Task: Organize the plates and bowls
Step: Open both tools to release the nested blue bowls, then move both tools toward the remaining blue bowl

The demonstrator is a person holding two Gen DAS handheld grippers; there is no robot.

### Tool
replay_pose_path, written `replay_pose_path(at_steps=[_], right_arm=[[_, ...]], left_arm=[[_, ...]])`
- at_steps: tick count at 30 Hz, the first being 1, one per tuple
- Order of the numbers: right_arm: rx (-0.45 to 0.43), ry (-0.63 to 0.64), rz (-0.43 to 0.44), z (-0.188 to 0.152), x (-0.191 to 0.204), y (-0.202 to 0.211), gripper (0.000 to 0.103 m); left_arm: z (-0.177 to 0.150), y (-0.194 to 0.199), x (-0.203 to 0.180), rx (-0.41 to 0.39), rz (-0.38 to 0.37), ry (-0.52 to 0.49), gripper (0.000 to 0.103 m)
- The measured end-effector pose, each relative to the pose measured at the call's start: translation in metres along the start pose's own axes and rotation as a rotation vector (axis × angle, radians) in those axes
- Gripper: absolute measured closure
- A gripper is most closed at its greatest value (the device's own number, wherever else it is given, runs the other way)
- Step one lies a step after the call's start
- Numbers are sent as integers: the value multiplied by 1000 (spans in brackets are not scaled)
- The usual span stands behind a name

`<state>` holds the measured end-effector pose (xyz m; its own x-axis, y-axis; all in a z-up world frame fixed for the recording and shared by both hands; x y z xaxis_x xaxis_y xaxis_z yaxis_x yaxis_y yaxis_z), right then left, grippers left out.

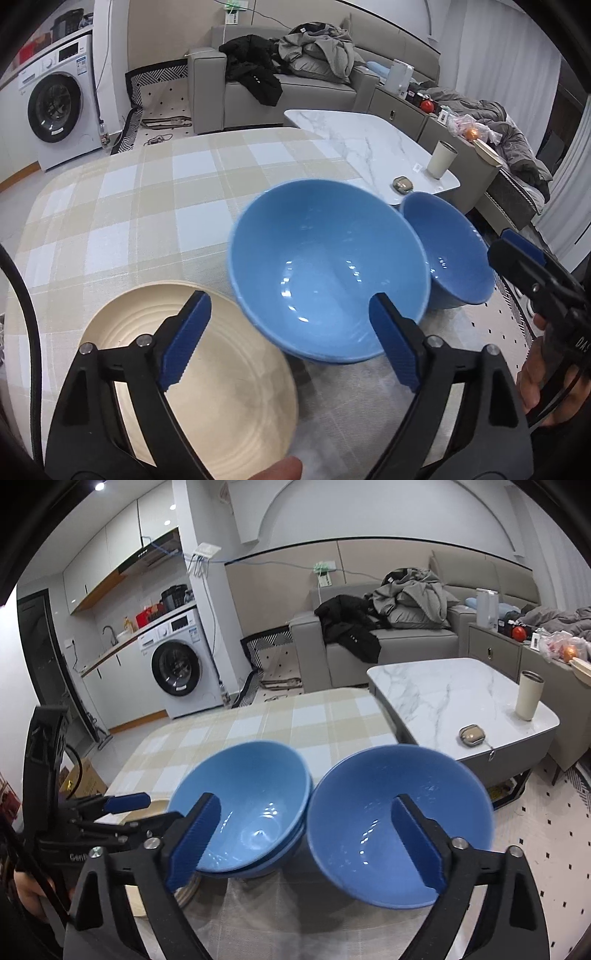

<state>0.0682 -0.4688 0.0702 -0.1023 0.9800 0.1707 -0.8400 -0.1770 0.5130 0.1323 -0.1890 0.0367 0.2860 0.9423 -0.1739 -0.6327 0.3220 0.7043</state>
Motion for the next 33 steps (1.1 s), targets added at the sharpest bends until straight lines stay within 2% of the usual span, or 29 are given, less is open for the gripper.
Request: replay_pose_path(at_steps=[1,2,7,14,20,23,27,33], right_arm=[[-8,-5,-1,2,-3,5,2],[-22,-10,-1,5,-6,10,1],[-78,-67,39,16,-23,36,1],[-143,-92,-4,26,-43,72,1],[-135,-149,-59,26,-70,82,1],[-121,-177,-75,24,-83,77,1],[-99,-208,-84,19,-96,72,1],[-93,-242,-95,14,-108,65,2]], left_arm=[[0,1,-6,-2,-14,3,4],[0,4,-14,-10,-25,6,1],[0,12,-52,-24,-63,-22,1],[2,10,-95,-4,-124,-11,1],[8,-1,-119,48,-193,35,2],[9,-4,-129,62,-222,25,5],[8,-11,-142,104,-286,34,15],[6,-24,-146,138,-304,54,25]])
Point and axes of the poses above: each gripper's, at about its wrist camera, not at the fingertips, and y roughly against the way its jaws point, x to its left, z to its top, the point moved 4 cm from there along -y, roughly the way its jaws point, and after that the axes turned 4 degrees about -x, right-handed, at the moved point
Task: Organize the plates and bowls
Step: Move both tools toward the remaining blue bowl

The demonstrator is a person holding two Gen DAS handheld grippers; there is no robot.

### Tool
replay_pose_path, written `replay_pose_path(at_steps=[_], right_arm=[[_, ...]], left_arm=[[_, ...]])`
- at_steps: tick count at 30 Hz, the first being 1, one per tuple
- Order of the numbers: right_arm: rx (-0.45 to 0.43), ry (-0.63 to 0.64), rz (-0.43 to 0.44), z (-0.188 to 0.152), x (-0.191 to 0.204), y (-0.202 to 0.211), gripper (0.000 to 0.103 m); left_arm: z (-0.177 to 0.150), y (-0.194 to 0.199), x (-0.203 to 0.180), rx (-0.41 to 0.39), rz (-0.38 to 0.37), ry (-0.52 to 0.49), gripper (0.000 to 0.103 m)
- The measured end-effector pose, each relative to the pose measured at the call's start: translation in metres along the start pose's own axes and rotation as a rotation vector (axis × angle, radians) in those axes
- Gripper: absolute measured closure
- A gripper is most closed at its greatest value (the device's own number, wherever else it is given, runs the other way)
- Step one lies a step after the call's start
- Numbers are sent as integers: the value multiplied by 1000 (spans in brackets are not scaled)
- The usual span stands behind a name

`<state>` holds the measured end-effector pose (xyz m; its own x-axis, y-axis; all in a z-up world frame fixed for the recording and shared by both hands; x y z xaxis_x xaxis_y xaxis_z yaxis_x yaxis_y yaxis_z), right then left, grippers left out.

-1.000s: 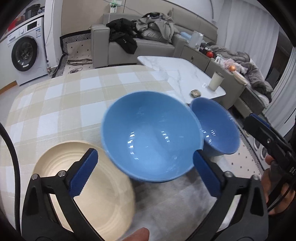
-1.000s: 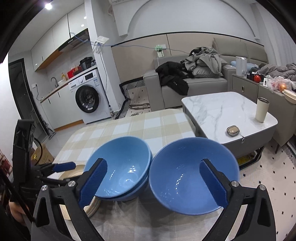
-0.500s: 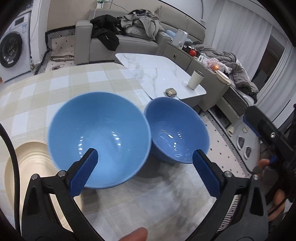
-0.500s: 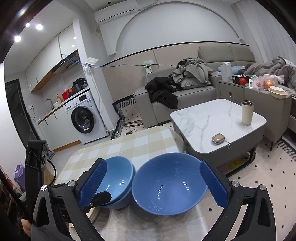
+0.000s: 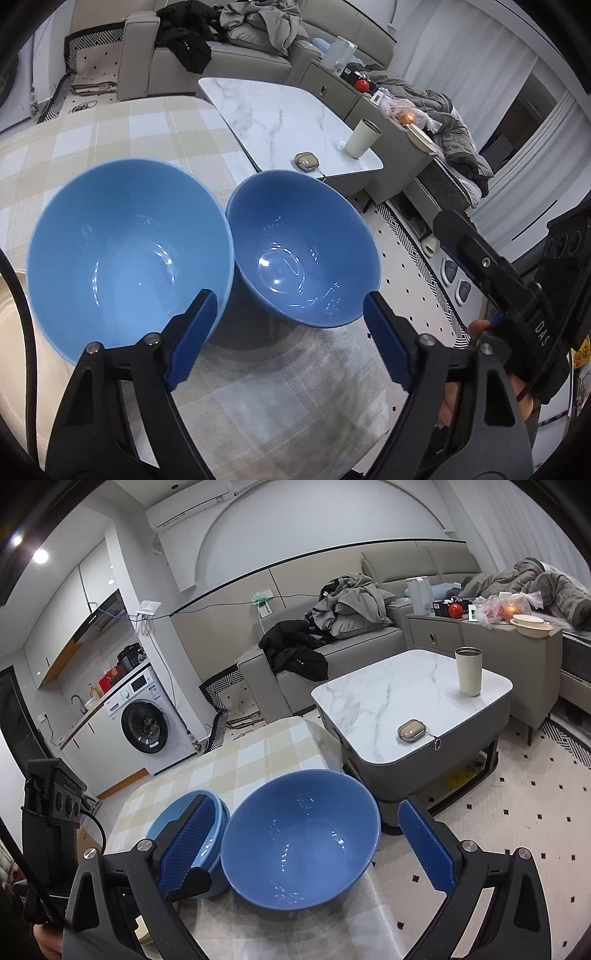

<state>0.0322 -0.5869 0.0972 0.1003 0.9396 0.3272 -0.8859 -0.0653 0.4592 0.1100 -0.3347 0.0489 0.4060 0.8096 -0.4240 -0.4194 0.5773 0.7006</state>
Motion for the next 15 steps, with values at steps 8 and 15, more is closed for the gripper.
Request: replay_pose_path(at_steps=[8,15], right_arm=[[10,-35,-25,-1,-16,-6,10],[62,-69,-38,-9,-27,-23,24]], left_arm=[[-1,-12,-11,34,-33,-12,37],[-3,-25,-11,63,-7,-8,38]])
Point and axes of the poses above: each gripper's, at about its wrist camera, not at the fingertips, and y roughly against the way its jaws point, x to its left, z to its top, the point moved 4 cm from there along -y, roughly the way its jaws point, and after that the axes turned 4 degrees about -x, right-handed, at the moved point
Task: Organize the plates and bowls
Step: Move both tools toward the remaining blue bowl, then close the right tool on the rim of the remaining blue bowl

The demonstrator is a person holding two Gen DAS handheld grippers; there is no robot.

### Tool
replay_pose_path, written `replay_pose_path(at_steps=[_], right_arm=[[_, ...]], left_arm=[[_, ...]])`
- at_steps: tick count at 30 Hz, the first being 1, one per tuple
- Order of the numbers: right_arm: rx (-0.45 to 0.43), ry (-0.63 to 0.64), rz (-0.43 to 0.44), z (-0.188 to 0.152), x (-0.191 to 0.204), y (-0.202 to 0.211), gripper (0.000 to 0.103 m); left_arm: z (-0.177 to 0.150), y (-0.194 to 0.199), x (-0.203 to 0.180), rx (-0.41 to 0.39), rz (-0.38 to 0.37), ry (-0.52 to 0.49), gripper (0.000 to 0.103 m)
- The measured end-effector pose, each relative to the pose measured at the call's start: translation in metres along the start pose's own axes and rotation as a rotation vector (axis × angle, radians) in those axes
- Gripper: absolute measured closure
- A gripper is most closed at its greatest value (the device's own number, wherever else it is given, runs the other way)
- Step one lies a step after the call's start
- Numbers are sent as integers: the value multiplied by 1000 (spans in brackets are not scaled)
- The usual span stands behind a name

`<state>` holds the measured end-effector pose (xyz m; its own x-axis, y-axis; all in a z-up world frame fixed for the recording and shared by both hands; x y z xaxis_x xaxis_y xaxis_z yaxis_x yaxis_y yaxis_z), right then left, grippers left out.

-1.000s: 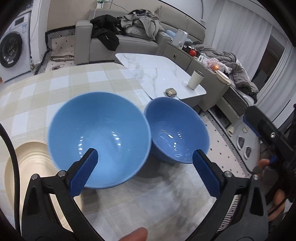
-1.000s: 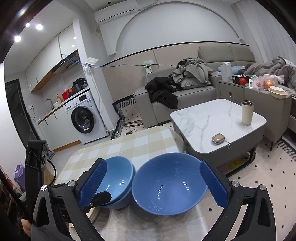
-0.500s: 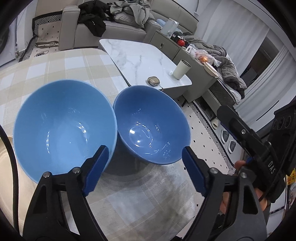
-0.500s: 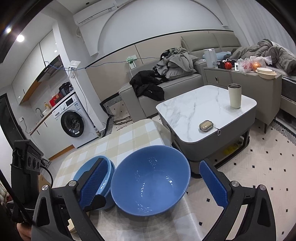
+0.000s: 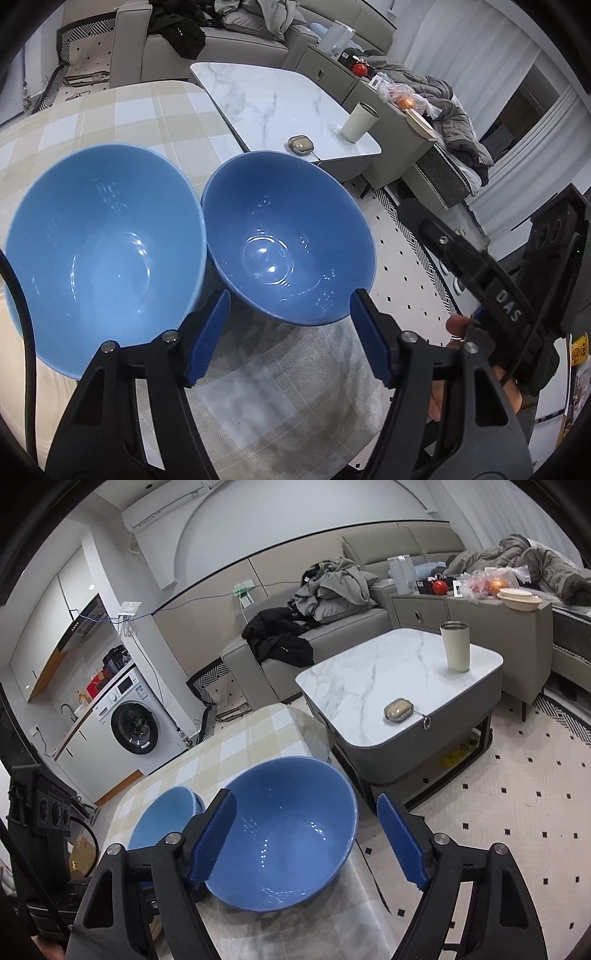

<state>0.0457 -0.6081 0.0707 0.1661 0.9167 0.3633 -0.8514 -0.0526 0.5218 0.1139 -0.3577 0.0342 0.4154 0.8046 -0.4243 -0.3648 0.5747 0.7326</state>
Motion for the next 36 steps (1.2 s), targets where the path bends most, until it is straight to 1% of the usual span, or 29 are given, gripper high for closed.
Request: replay_pose_path(at_steps=[1,3,7,8,10,11,15,17,22,24,25,28,29,31,36], right_arm=[[6,-4,-4,-1,-1,-3,27],[26,-15,-15,-4,-7,-10,29],[53,-32,-23,-10,-17,-23,43],[58,-32,-29,-12,-18,-26,46],[65,-30,-37,-16,-20,-31,53],[69,-32,-37,-17,-22,-34,57],[93,-48,-21,-23,-25,-44,64],[103,-68,-14,-25,-28,-50,71],[107,-69,-25,-29,-30,-57,75],[110,-65,-31,-30,-30,-59,79],[112,-62,-35,-30,-30,-60,84],[111,-53,-50,-31,-30,-62,88],[113,-53,-49,-32,-30,-61,88],[114,-55,-53,-32,-31,-62,88],[119,-54,-54,-32,-32,-63,88]], left_arm=[[0,-2,0,3,7,0,38],[-1,-6,1,4,19,-6,38],[-3,-16,3,15,23,-7,39],[-3,-18,4,16,26,-6,39],[-3,-21,6,18,30,-6,41],[-3,-23,6,19,31,-6,42],[-3,-27,6,14,40,-22,43],[-3,-29,5,11,46,-34,43],[-3,-31,4,9,57,-50,44],[-4,-31,3,8,62,-55,45],[-4,-31,4,8,66,-57,48],[-4,-31,5,10,73,-59,53],[-4,-30,6,10,73,-56,55],[-3,-30,9,8,74,-52,61],[-2,-29,12,11,89,-53,71]])
Point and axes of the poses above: each gripper's, at about its wrist camera, not at the fingertips, and y roughly against the way its jaws point, x to its left, z to its top, the point moved 4 cm from there along -y, roughly the way its jaws point, and after that the axes turned 4 degrees about -x, right-handed, at the moved point
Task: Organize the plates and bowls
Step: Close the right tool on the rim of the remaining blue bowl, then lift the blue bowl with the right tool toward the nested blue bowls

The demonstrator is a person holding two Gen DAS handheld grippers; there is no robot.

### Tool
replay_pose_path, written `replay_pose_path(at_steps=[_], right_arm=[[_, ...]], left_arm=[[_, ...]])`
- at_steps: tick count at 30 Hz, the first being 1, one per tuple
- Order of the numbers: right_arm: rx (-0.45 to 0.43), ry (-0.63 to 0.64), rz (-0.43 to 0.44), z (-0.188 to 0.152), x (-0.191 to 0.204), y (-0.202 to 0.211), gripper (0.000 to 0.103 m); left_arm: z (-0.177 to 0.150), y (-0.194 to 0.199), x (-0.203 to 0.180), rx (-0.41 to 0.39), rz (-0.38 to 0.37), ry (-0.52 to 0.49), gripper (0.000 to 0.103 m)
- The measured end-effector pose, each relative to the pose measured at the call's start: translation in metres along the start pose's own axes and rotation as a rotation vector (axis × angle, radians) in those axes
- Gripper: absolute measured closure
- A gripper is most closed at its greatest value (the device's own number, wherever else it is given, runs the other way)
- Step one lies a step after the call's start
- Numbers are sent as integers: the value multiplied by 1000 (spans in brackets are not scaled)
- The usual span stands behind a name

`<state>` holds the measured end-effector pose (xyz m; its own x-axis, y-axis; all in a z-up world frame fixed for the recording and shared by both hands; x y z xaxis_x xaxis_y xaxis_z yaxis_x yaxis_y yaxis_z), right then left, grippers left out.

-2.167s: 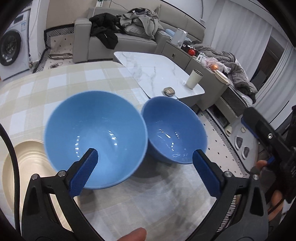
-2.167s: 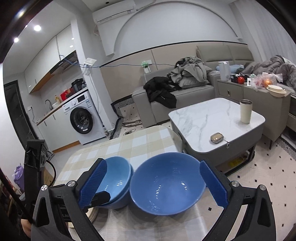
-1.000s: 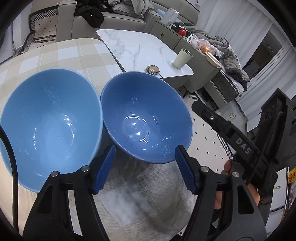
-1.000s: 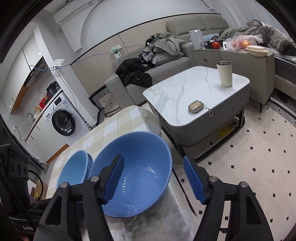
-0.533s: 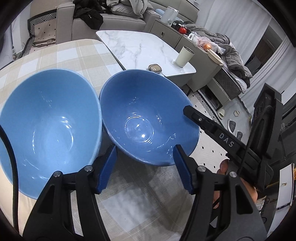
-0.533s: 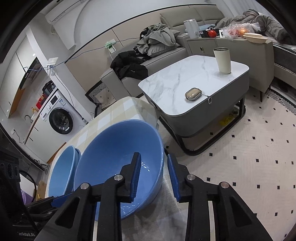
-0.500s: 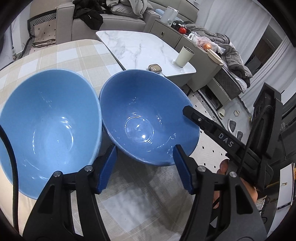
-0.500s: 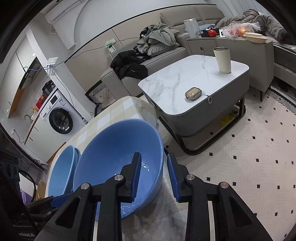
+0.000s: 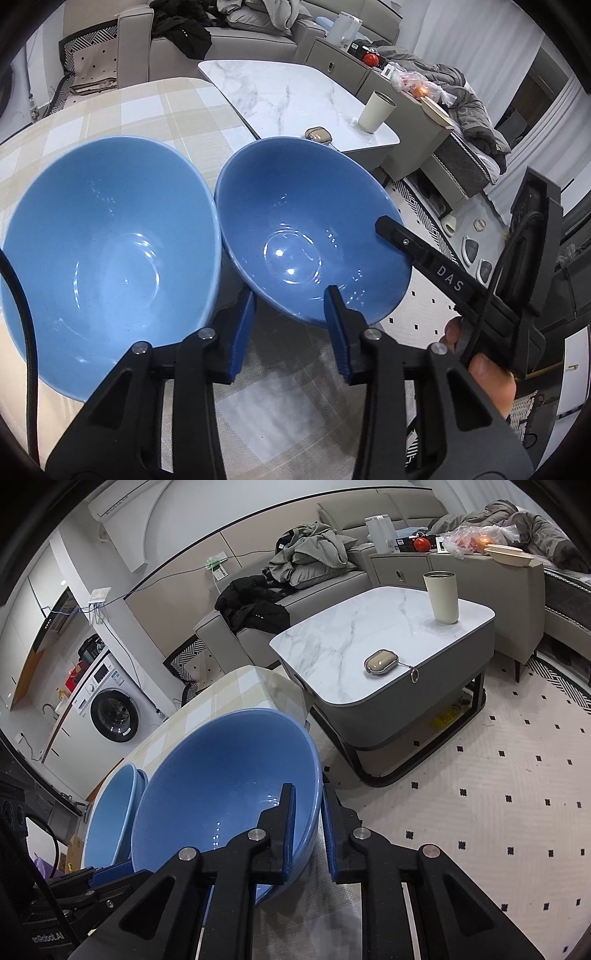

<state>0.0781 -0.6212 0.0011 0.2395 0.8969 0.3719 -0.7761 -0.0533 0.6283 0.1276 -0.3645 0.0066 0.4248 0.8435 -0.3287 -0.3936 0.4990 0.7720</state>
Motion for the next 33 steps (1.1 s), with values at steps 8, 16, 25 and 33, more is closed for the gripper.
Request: replay_pose_path(at_steps=[8,16,25,33], right_arm=[[9,9,-1,1,-2,-1,88],[-5,18,-1,3,-1,3,88],[-63,42,14,12,10,27,88],[-117,71,36,18,30,51,88]], left_arm=[[-1,-2,-2,-8,24,-36,72],[2,6,-5,-36,27,-59,72],[8,32,-11,-90,30,-99,72],[12,65,-10,-155,43,-113,72]])
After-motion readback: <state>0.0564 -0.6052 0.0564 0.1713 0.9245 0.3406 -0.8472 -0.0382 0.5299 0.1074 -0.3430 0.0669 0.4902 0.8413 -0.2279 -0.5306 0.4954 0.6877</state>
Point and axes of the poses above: each gripper's, at about its wrist camera, not at the fingertips, and y roughly against the way its jaws point, x to its left, z to its top, the point moved 4 cm from there along -y, roughly the way its jaws point, and after that the axes turned 4 degrees about -x, right-handed, at the moved point
